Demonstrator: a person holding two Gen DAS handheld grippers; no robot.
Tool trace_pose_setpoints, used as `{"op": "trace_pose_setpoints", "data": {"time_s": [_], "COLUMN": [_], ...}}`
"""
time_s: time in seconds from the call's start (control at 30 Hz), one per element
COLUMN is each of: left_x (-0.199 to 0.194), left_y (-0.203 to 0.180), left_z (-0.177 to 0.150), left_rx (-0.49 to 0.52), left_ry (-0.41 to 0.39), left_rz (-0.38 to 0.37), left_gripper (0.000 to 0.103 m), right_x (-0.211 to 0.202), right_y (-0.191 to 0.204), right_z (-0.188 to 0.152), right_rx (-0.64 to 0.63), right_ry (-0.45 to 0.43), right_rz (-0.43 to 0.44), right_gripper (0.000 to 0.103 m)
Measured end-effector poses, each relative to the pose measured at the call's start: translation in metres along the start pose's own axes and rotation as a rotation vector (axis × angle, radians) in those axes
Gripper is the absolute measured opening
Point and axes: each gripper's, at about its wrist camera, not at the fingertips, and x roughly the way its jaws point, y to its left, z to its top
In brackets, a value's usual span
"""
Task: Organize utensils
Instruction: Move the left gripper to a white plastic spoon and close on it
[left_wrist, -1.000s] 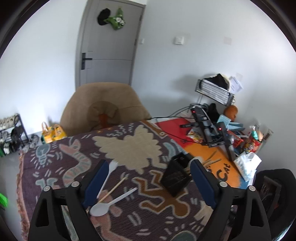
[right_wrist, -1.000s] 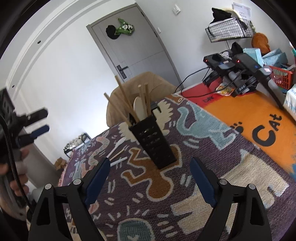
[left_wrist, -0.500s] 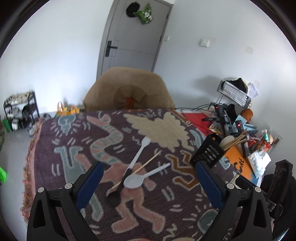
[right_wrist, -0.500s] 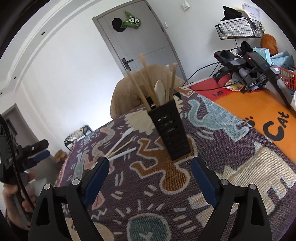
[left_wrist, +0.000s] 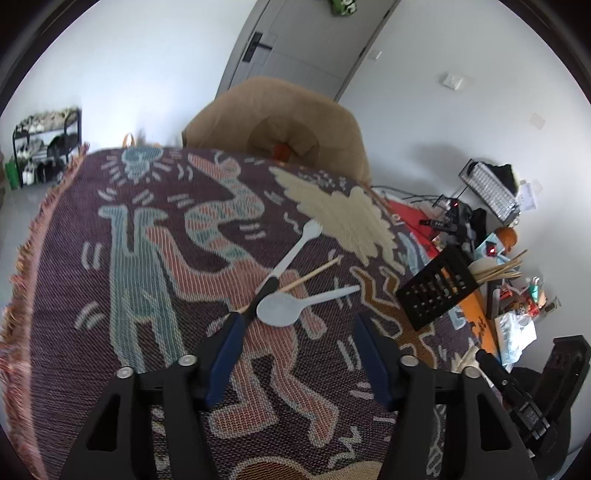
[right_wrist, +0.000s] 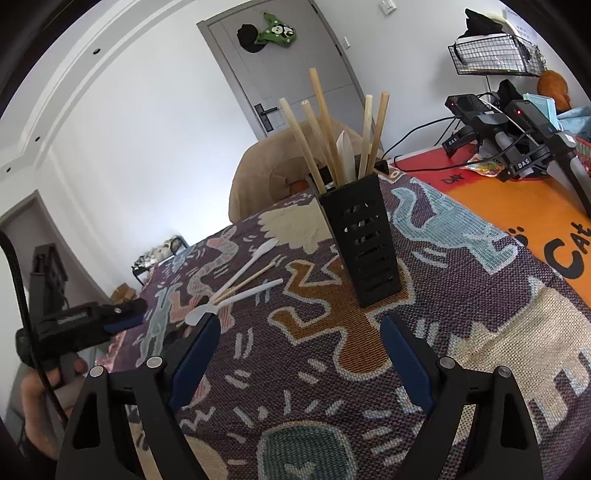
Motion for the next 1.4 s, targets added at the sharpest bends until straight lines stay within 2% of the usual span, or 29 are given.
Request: {"op": "trace_pose_setpoints", "data": {"time_s": [0.07,0.2,0.27,0.5,0.77,0.8,0.87,0.97,1.4], "left_x": [0.009,0.029,0.038,0.061,0.081,0.083,0.084,0.084,0.027], "left_y": [0.001,0.007,0.010,0.019,0.023,0.023,0.023,0.024,0.010], "left_z": [-0.002,-0.005,-0.005,-0.005,-0.001,-0.001,0.001,0.001,0.004], "left_rx": [-0.012,-0.055,-0.079,-0.169,-0.210,-0.209,-0.207,-0.206,-0.105], "left_ry": [0.020,0.050,0.065,0.090,0.092,0.089,0.085,0.079,-0.044], "left_rz": [-0.001,0.019,0.032,0.029,0.074,0.080,0.100,0.105,0.086], "left_gripper": [0.049,0.041,0.033,0.031,0.025,0.024,0.012,0.004,0.001], "right_x": [0.002,0.007,0.009,0.016,0.017,0.017,0.017,0.016,0.012], "right_y": [-0.001,-0.002,-0.004,-0.005,-0.005,-0.004,-0.003,0.000,0.025], "right_z": [-0.001,-0.002,-0.003,-0.004,-0.006,-0.006,-0.006,-0.006,-0.007], "right_rx": [0.004,0.010,0.016,0.024,0.026,0.025,0.022,0.017,-0.023], "right_ry": [0.006,0.013,0.018,0.031,0.036,0.037,0.038,0.038,0.041], "right_rz": [0.007,0.011,0.013,0.023,0.025,0.026,0.027,0.030,0.058], "right_gripper": [0.086,0.086,0.086,0.086,0.086,0.086,0.086,0.086,0.082]}}
